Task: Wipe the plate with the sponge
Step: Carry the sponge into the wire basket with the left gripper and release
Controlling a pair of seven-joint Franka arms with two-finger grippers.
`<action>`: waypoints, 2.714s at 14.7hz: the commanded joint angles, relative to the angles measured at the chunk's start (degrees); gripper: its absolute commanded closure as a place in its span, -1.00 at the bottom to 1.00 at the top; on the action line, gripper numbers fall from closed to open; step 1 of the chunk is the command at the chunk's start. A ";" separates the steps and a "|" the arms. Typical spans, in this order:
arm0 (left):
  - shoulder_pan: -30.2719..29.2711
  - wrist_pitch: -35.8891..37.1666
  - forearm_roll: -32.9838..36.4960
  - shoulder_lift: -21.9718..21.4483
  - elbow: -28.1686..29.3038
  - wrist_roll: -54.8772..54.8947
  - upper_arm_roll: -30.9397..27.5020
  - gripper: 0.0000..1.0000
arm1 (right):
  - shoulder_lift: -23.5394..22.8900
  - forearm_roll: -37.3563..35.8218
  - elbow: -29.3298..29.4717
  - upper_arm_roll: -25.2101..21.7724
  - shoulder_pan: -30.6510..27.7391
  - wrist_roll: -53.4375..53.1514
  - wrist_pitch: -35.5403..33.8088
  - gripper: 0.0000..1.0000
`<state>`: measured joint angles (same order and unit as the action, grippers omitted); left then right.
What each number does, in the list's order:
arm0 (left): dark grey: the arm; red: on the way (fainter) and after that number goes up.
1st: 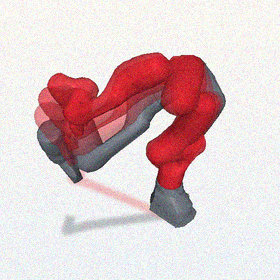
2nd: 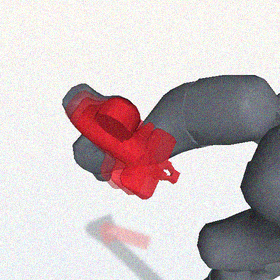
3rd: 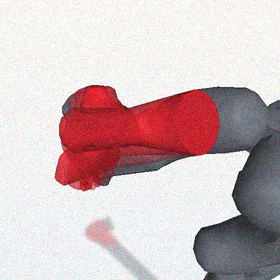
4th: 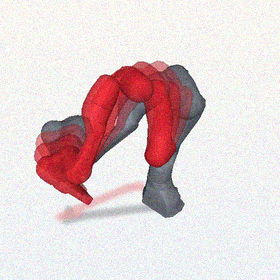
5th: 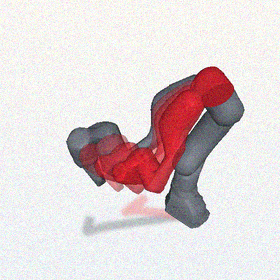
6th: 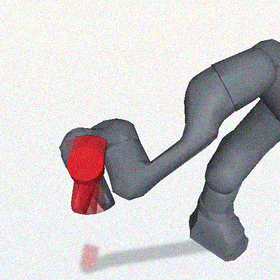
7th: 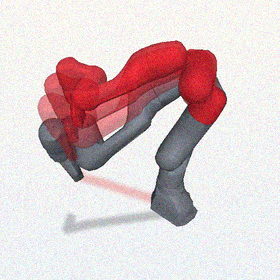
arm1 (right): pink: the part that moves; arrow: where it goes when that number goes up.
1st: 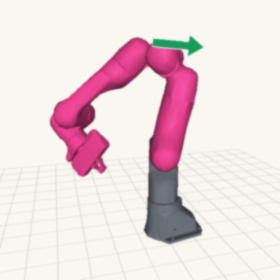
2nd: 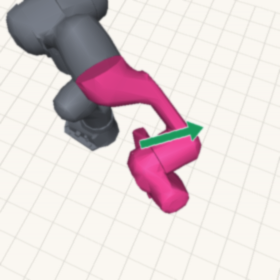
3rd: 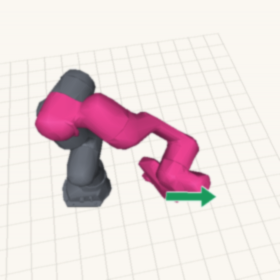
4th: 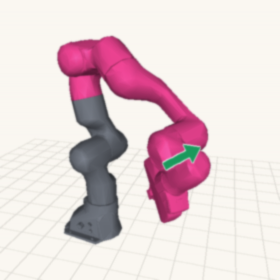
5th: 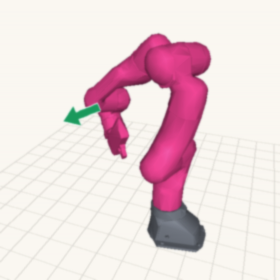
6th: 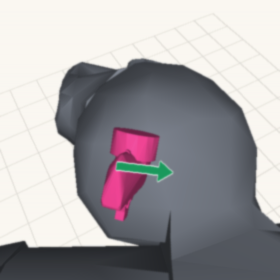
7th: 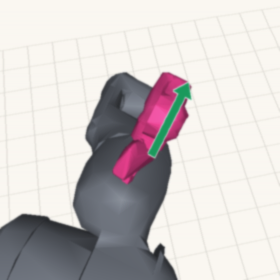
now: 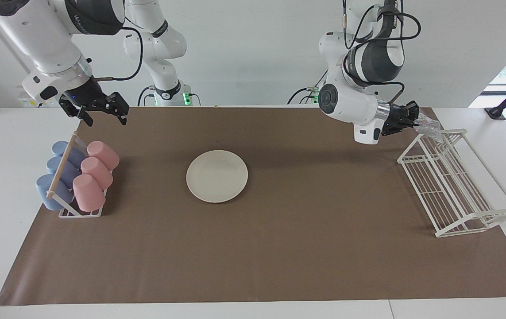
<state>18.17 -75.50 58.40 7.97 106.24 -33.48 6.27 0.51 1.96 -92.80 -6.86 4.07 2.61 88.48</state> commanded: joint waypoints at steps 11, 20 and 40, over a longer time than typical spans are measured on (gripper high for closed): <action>-9.30 -8.70 3.66 16.11 -12.72 3.69 0.14 1.00 | 0.54 -0.55 -0.98 0.18 0.32 1.17 4.15 -1.00; -10.00 -12.74 0.31 16.20 -12.20 -3.52 0.14 1.00 | 0.63 -0.47 -0.98 0.35 0.50 0.55 3.98 -1.00; -13.86 -10.37 -24.35 6.72 -21.86 13.44 -0.21 -1.00 | 0.63 -0.47 -0.89 0.62 0.59 -0.24 3.98 -1.00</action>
<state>5.33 -86.63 39.23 16.72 84.48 -21.33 5.84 0.51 1.94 -92.87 -6.53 4.67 2.79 91.56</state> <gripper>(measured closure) 0.000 0.000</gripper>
